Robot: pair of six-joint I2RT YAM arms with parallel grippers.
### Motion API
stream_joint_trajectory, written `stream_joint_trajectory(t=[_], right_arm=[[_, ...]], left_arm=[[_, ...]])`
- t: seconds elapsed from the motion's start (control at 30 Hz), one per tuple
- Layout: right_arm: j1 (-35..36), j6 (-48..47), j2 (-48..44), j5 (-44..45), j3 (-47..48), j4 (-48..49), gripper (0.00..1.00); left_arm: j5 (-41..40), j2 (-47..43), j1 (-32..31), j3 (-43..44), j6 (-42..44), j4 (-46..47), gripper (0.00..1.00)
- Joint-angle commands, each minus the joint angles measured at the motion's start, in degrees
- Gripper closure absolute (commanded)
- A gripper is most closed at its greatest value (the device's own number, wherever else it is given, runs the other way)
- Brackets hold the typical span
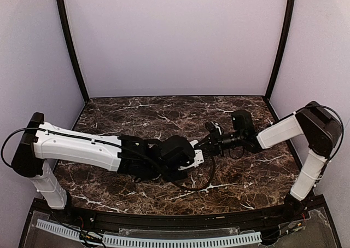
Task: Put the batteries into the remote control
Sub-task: Pass from the right arm to the left
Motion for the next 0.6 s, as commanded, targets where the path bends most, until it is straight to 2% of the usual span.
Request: stream_joint_trajectory(t=[0.0, 0.3, 0.43, 0.57], right_arm=[[-0.08, 7.81, -1.02, -1.52, -1.78, 10.1, 1.0], [0.09, 10.88, -2.13, -2.85, -2.74, 13.2, 1.0], [0.46, 11.5, -2.23, -3.37, -3.12, 13.56, 1.0], [0.99, 11.99, -2.38, -3.7, -3.38, 14.06, 1.0]], left_arm=[[-6.84, 5.17, -0.88, 3.97, 5.3, -1.77, 0.31], [-15.99, 13.99, -1.75, 8.29, 11.34, -0.81, 0.37], [-19.55, 15.89, -1.84, 9.48, 13.66, 0.98, 0.46], [-22.4, 17.59, -1.83, 10.17, 15.67, 2.13, 0.59]])
